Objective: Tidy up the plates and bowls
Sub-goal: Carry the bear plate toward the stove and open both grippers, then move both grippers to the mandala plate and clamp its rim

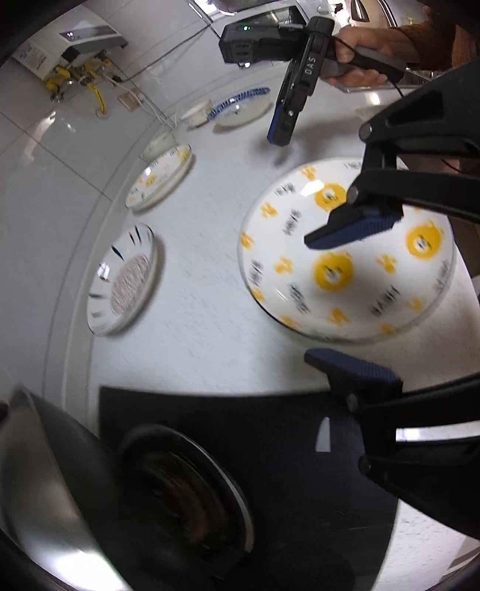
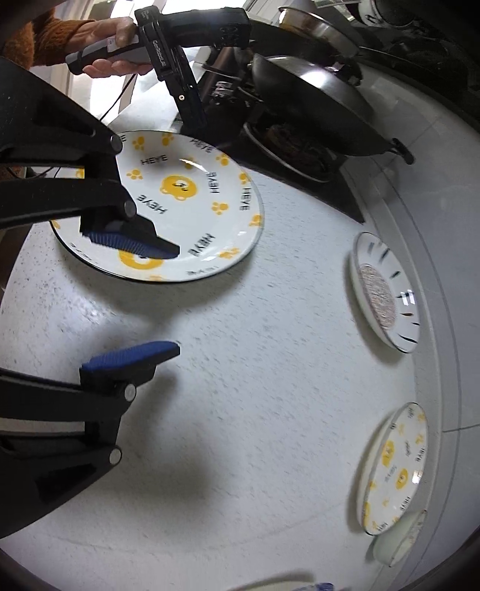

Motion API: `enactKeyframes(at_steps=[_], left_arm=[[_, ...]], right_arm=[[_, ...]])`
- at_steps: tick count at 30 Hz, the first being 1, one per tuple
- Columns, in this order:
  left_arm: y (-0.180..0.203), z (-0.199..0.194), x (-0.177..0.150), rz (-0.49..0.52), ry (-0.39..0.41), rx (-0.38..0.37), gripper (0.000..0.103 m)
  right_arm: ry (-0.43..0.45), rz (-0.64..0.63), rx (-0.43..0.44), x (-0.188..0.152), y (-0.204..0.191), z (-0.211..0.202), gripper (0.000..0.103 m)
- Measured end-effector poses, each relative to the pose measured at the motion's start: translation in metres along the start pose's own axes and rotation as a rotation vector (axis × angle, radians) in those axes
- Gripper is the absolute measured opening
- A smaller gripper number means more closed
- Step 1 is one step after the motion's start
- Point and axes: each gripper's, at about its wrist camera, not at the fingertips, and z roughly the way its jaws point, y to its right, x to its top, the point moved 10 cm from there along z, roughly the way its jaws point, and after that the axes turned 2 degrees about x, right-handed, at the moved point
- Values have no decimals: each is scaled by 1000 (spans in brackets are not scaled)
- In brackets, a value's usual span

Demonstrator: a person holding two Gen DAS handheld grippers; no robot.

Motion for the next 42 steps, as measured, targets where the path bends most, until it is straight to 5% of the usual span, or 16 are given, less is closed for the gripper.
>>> enactKeyframes(at_steps=[8, 18, 27, 34, 42], left_arm=[[37, 39, 107, -38, 14, 28, 66], [-17, 113, 201, -192, -1, 157, 66], [-57, 161, 235, -260, -16, 165, 66], [-69, 178, 242, -292, -33, 98, 65], [-74, 180, 249, -307, -59, 46, 64]], right_arm=[[51, -63, 53, 90, 6, -6, 63], [49, -74, 114, 192, 21, 42, 63], [-14, -77, 107, 231, 30, 105, 63], [-55, -79, 101, 238, 34, 136, 63], [-79, -65, 110, 243, 38, 153, 31]])
